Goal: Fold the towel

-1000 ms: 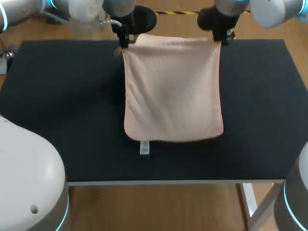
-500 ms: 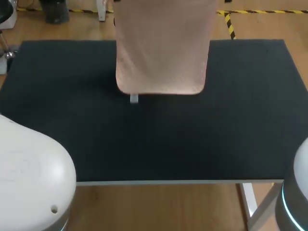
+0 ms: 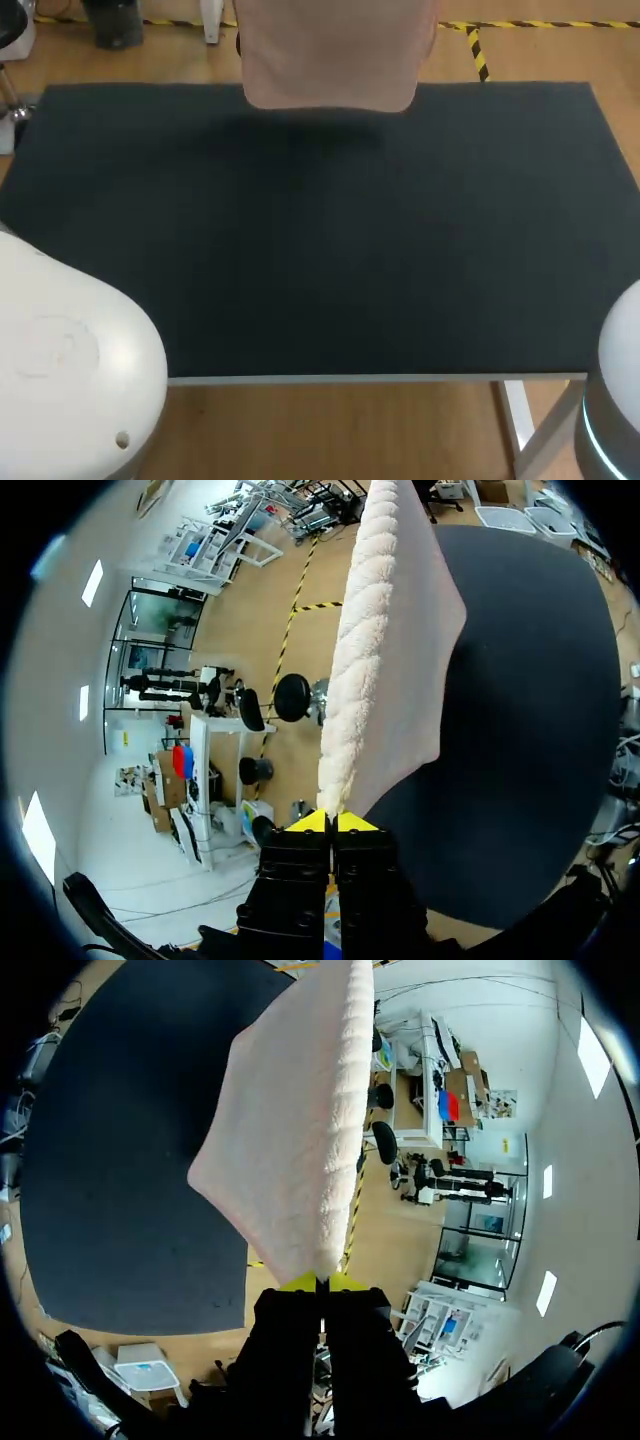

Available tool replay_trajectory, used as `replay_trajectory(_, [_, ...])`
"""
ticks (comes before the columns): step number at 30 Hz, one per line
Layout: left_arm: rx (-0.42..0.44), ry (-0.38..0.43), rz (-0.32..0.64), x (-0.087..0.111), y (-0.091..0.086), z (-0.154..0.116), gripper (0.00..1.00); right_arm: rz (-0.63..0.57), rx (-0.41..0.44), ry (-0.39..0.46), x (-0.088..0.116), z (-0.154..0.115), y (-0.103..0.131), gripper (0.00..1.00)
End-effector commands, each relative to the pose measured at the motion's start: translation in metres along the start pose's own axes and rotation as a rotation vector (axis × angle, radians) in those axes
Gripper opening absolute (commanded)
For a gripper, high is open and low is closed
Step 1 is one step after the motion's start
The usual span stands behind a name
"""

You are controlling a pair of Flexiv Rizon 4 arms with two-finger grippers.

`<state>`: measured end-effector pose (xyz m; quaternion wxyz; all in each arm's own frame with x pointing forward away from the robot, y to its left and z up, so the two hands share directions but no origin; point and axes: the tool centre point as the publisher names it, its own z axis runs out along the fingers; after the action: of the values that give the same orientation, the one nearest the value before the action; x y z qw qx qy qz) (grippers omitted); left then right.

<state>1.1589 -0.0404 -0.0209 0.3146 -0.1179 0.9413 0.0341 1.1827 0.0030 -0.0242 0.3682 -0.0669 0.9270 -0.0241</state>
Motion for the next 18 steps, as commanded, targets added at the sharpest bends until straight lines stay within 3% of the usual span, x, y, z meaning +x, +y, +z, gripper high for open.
replay_trajectory(1, [0.006,0.013,0.017,0.019,0.001,0.014,0.00,0.008,-0.016,-0.011,0.014,0.009,-0.004,0.00])
replay_trajectory(2, [0.005,0.021,0.024,0.025,0.001,0.015,0.00,0.031,-0.054,-0.014,0.022,0.007,-0.005,0.00])
replay_trajectory(13, [0.053,0.118,0.042,0.099,0.012,0.018,0.00,-0.032,-0.017,0.091,0.094,-0.005,-0.003,0.00])
replay_trajectory(18, [0.035,0.170,0.082,0.137,0.018,0.014,0.00,-0.052,-0.036,0.156,0.126,-0.011,0.005,0.00])
